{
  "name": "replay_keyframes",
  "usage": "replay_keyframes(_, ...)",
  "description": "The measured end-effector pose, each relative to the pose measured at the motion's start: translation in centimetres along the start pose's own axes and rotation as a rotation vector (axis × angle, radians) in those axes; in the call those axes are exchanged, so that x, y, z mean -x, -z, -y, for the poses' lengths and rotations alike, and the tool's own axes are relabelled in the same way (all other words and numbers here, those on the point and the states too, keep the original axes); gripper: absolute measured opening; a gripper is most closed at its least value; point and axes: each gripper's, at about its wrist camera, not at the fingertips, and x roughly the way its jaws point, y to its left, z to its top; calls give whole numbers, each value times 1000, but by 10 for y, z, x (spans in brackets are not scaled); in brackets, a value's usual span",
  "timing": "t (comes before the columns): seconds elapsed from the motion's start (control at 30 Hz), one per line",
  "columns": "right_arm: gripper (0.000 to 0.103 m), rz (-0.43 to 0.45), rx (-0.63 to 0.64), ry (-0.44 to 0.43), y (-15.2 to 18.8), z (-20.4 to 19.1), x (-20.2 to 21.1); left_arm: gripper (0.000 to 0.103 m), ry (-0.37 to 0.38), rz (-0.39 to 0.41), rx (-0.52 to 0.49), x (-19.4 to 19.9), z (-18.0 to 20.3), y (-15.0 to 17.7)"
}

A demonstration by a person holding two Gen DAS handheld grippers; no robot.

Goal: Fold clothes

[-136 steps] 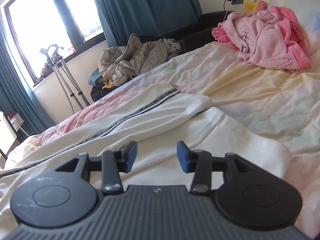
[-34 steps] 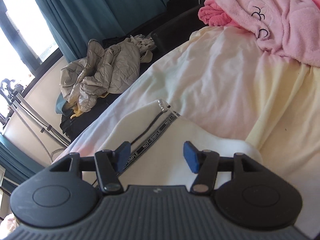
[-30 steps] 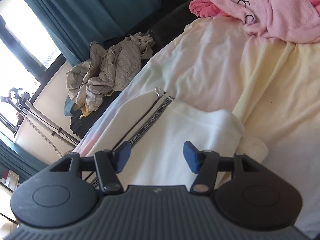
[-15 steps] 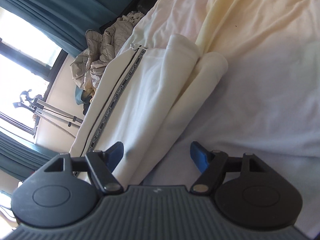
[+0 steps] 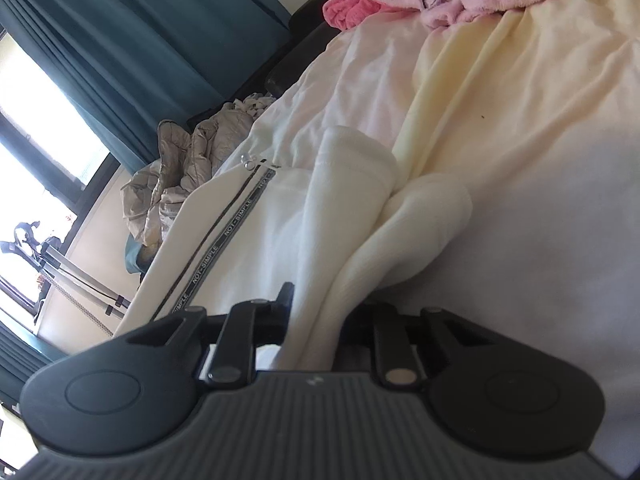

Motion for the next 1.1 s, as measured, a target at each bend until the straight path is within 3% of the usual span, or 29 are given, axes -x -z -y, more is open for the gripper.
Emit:
replay_keyframes(0.27,10,24,19,-16,-24,-17,57,13,110,32,44,64,25,-8)
replay_keyframes(0.53,10,28,-121,-5,-22,28,143,13,51,-49,65,133,-17,-6)
replay_keyframes(0.73,10,-27,-235,29,0,69,178,14,-28,-100,-68,145,-29,1)
replay_keyframes(0.83,10,-49,-201,16,2,72,179,16,-73,-104,-155,146,-22,9)
replay_keyframes(0.9,11,-52,-169,11,5,72,177,20,-108,-106,-201,150,-13,16)
replay_keyframes(1.03,12,-77,-209,9,11,86,168,52,-149,-94,-318,166,5,31)
replay_keyframes(1.1,15,-89,-270,-7,14,96,167,58,-153,-75,-383,181,15,43)
